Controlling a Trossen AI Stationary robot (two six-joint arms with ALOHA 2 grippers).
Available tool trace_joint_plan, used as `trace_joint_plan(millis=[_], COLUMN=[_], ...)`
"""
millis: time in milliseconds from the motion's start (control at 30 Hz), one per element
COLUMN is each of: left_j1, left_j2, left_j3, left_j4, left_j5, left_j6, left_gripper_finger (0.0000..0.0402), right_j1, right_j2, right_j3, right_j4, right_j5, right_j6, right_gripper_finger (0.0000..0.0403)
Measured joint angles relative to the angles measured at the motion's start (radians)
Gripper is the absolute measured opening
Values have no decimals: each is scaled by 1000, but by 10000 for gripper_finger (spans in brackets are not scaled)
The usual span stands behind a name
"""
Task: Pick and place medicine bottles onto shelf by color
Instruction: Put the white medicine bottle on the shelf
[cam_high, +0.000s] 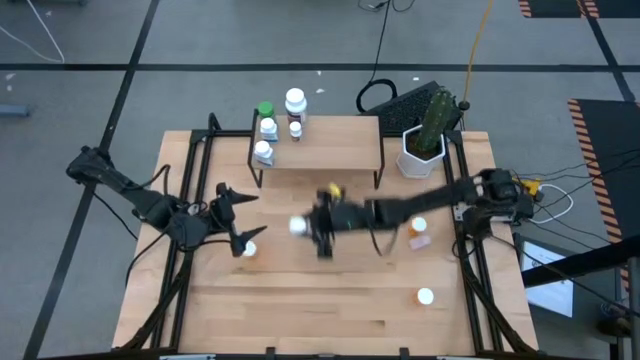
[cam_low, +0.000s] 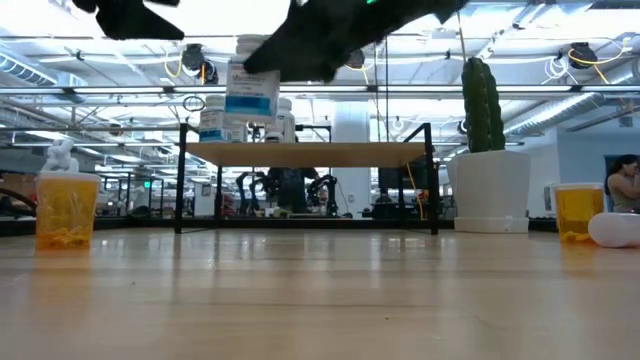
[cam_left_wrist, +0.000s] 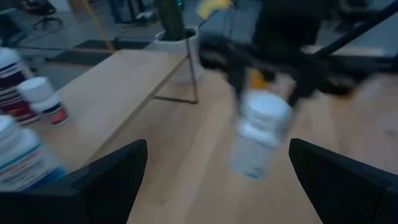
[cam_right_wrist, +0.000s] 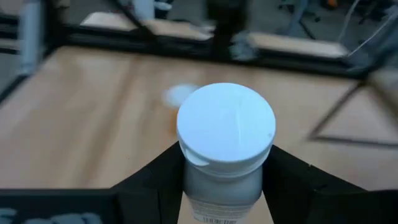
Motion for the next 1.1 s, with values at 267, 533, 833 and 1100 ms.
trace_joint_plan(millis=[267,533,833,1100], left_j1=[107,194,320,431], left_j2=[2,1,-7,-31], left_j3=[0,0,0,1], left_j4=[-80,-50,79,115], left_j5=[-20,-14,91,196], left_j6=[48,247,448,541], left_gripper_finger=[395,394,394,394], right_j1=[-361,-530,-552,-552], right_j2=[59,129,179,180], right_j3=[276,348,348,347], right_j4=[-224,-232,-205,-207], right_j5=[-239,-435,-451,-449], right_j6=[-194,-187,-205,-250], right_gripper_finger=[176,177,186,237])
